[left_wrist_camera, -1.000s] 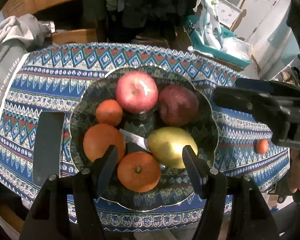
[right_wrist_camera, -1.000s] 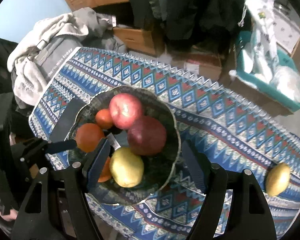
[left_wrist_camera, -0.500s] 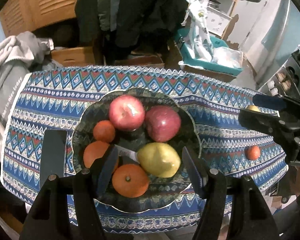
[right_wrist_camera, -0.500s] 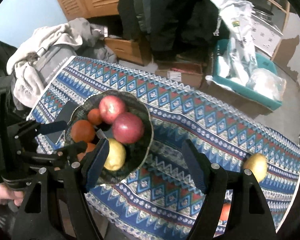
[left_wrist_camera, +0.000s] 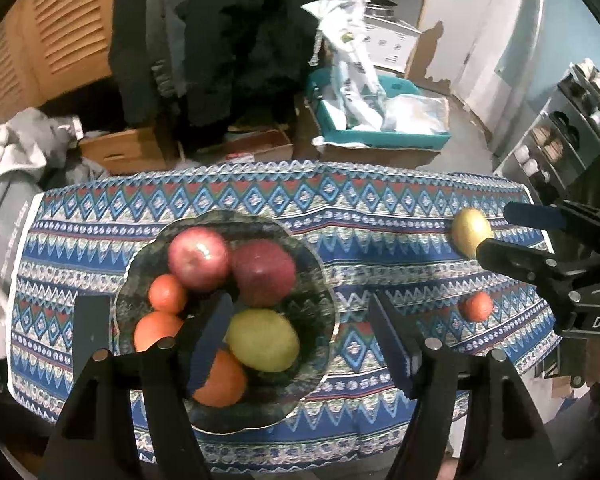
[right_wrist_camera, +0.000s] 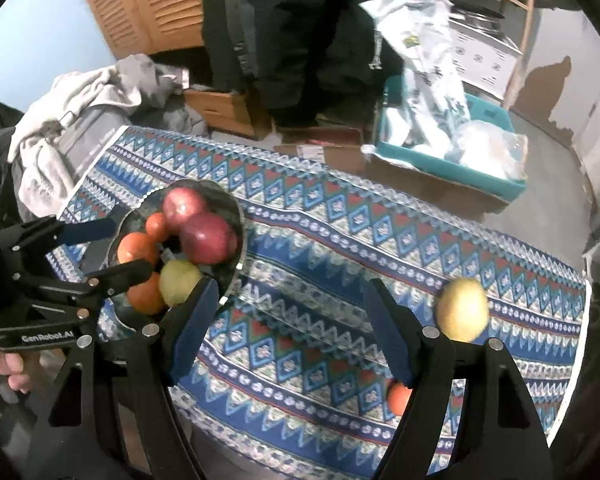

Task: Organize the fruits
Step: 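Move both tools back from the bowl toward the pear and orange, then grasp the green mango with the right tool while the left tool grasps a yellow pear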

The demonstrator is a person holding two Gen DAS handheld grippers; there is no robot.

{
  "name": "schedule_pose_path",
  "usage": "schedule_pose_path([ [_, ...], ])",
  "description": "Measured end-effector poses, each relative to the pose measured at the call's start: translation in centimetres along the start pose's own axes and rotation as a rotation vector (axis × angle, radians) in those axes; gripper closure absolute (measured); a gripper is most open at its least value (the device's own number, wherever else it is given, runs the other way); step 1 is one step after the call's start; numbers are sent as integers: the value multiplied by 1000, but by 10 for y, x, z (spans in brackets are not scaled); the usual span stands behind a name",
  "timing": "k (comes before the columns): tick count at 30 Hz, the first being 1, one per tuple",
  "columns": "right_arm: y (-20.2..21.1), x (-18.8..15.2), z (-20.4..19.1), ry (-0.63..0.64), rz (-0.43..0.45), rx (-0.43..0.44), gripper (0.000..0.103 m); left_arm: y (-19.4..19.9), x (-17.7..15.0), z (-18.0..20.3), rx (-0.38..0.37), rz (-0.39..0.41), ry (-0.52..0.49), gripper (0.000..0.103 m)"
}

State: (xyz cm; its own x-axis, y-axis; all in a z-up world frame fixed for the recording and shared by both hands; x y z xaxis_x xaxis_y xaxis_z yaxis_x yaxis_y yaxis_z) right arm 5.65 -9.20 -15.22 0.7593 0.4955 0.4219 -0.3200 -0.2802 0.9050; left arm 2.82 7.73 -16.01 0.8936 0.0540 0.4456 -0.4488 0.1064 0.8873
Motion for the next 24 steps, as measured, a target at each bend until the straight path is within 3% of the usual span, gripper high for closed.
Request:
schedule_pose_path([
  [14, 16, -38, 83, -114, 7, -68, 22, -12, 9, 64, -1, -21, -109, 29],
  [24, 6, -58, 135, -190, -39, -114, 22, -32, 13, 94, 1, -47, -177, 26],
])
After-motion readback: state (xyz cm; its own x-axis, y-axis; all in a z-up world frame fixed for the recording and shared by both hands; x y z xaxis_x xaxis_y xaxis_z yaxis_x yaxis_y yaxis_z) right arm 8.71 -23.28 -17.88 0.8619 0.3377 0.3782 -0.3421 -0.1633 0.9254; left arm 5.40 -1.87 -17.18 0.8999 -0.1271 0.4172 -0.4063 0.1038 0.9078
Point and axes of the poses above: each gripper's, at about its wrist camera, not at the fingertips, and y roughly against the way its jaws point, z to its right, x to its top, the point moved 7 cm from there along -y, roughly the way its jaws point, and after that the axes turned 3 degrees about -z, right-handed, at the moved point
